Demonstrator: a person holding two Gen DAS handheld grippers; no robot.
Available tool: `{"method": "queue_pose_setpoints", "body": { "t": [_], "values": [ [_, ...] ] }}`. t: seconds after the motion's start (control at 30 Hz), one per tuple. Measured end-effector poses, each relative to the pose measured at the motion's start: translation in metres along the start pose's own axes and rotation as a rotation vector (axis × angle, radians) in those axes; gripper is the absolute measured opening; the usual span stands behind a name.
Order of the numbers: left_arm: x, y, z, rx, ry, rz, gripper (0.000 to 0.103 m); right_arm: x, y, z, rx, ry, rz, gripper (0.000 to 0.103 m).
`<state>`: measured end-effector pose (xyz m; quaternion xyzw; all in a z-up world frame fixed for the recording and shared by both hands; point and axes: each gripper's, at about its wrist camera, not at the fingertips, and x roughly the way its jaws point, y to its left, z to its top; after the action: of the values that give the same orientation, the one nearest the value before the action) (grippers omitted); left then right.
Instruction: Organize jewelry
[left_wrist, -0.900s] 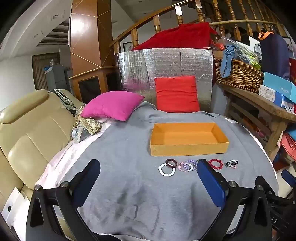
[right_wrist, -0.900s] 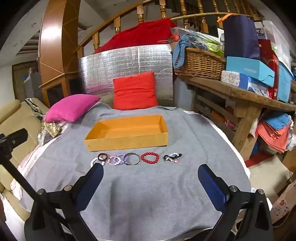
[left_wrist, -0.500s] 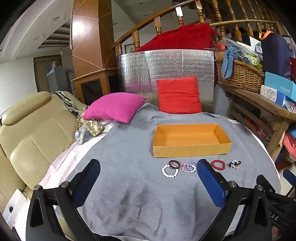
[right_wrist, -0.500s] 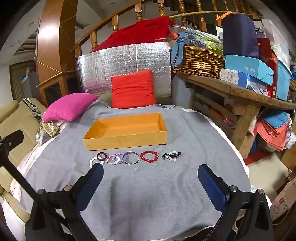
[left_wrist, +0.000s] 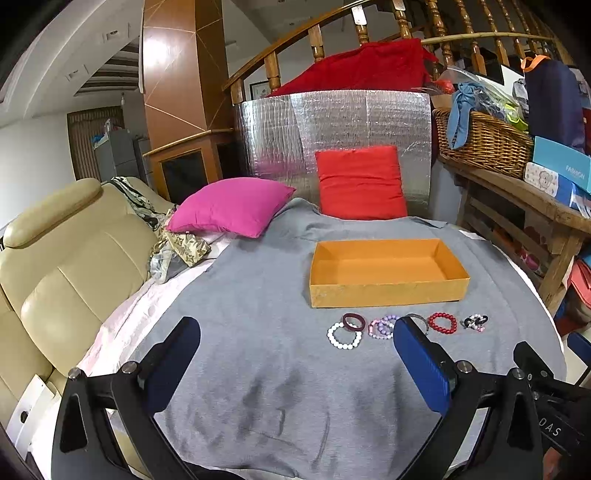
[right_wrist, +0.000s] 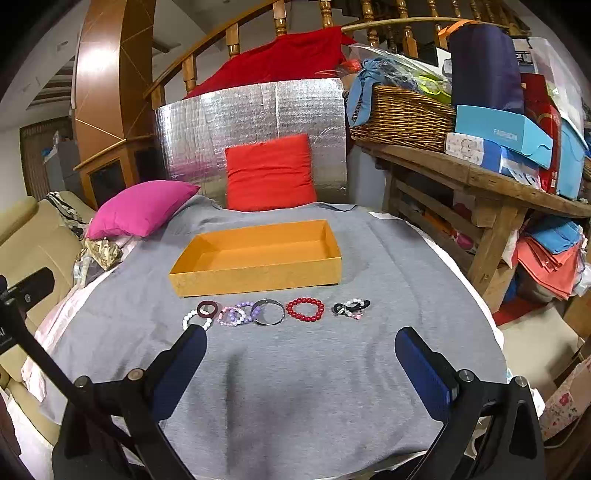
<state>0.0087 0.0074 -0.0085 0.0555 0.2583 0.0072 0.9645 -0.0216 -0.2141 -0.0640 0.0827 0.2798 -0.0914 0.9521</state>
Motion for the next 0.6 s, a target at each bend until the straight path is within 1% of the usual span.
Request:
{"method": "queue_pose_setpoints", "body": {
  "t": [0.6],
  "values": [
    [0.017,-0.001,-0.004,0.018,0.034,0.010,0.103,0.021,0.010,0.002,0.001,0.036,0.018,0.103]
  ]
}}
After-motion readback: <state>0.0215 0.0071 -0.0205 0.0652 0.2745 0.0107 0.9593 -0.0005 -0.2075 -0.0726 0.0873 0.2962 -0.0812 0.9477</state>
